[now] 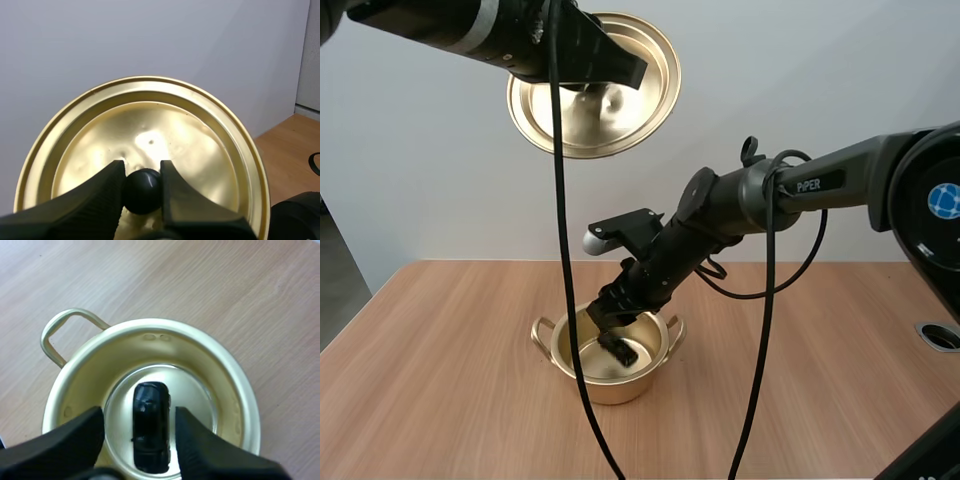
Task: Open the pot, put the car inside, and close it
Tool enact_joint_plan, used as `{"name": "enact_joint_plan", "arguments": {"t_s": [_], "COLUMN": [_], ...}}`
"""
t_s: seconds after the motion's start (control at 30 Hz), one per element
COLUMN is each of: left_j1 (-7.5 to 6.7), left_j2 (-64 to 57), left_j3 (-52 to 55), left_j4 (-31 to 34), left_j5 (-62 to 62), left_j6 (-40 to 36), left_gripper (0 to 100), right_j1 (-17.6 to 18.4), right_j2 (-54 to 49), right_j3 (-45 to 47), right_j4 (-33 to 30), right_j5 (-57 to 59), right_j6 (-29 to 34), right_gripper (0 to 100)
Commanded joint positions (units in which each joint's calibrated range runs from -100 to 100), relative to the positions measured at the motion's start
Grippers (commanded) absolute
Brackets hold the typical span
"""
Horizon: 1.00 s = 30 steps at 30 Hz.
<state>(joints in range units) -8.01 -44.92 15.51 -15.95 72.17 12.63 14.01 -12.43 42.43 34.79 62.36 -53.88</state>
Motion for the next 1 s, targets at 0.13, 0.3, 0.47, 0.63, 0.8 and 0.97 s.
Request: {"name": "enact_joint_plan", "arguments": {"t_s": [0.13,0.3,0.47,0.63,0.8,0.97], "left_j1": [0.01,0.01,0.01,0.01,0.01,0.01], "left_j2": [1.42,3.06,3.06,4.54,8.92,15.66], "left_j3": [0.14,3.17,11.13,20.54,29.24,33.29], "left_j4": [-0.09,-0.53,-0.65,-0.78,-1.98,-3.47], "left_j5": [5.97,10.56,7.67,1.36,-6.47,-9.71], "left_j6": [-1.0,-1.0,0.12,1.65,3.84,5.44], "left_gripper": [0,0,0,0,0,0], "right_j1": [-3.31,-10.59,-20.27,-24.04,-24.11,-24.11], "right_j2": [-0.56,-2.1,-5.63,-9.37,-13.27,-15.69], "right_j3": [0.07,0.07,0.07,0.07,0.07,0.07], "right_j4": [-0.11,-0.21,0.03,0.3,2.48,3.44], "right_j5": [0.0,-0.35,-1.68,-1.68,-3.06,-3.06], "right_j6": [0.26,0.26,-1.26,-1.26,-1.26,-1.26], "right_gripper": [25,0,0,0,0,0]}}
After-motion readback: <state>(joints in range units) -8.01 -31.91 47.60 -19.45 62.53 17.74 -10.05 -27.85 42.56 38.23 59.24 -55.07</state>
